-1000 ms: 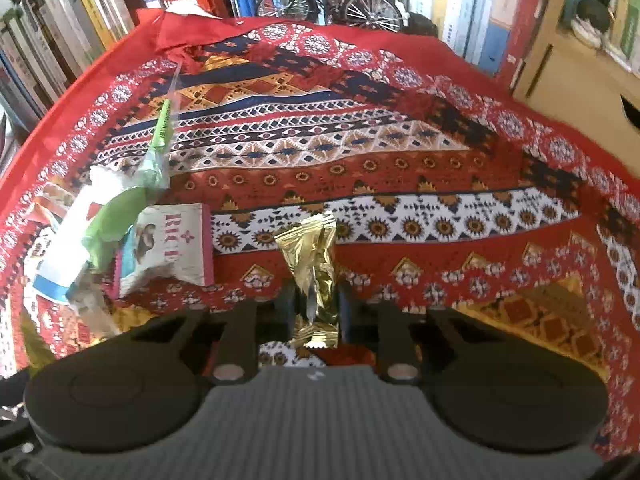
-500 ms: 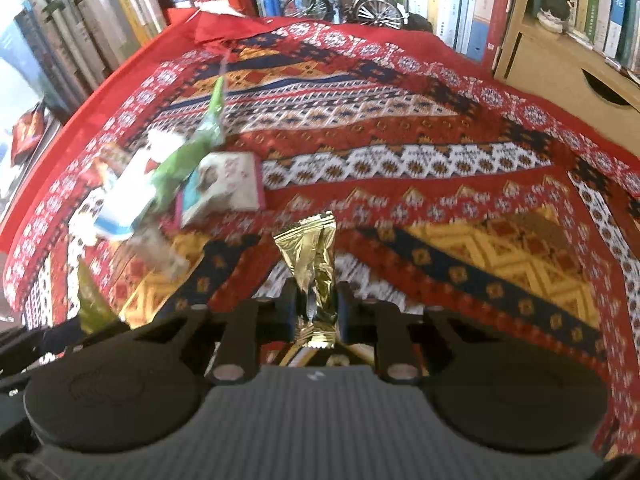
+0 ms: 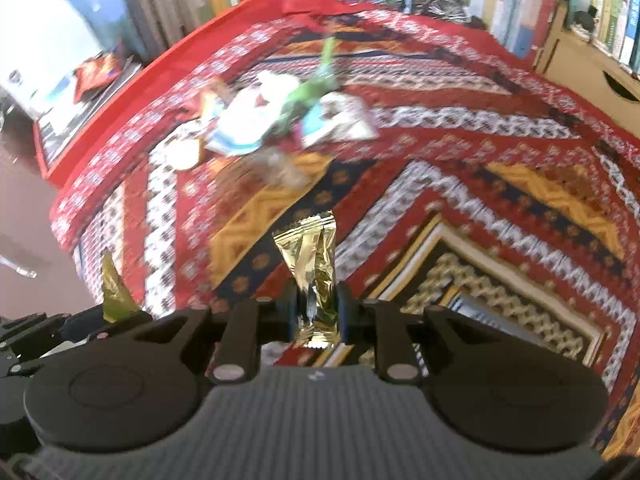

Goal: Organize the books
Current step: 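Lift both held wrappers and carry them over the black trash bag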

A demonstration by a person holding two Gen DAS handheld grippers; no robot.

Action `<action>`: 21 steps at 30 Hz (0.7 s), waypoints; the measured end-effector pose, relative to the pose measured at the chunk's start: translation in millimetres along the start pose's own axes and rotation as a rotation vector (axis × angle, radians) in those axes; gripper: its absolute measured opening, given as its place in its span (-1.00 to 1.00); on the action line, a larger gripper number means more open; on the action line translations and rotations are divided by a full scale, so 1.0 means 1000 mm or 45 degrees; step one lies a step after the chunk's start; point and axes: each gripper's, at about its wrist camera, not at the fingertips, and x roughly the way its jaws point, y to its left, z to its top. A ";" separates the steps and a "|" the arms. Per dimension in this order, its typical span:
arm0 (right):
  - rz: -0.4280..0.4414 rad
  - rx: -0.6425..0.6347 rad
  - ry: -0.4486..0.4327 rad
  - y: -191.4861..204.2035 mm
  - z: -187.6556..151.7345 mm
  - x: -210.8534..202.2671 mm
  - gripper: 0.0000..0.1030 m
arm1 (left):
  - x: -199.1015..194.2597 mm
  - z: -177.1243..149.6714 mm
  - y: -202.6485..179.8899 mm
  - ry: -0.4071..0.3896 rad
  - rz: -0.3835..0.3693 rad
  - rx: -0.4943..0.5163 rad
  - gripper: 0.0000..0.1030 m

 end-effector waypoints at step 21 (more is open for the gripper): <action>0.079 -0.107 0.124 0.122 -0.123 0.002 -0.52 | -0.048 -0.124 0.109 0.122 0.063 -0.097 -0.43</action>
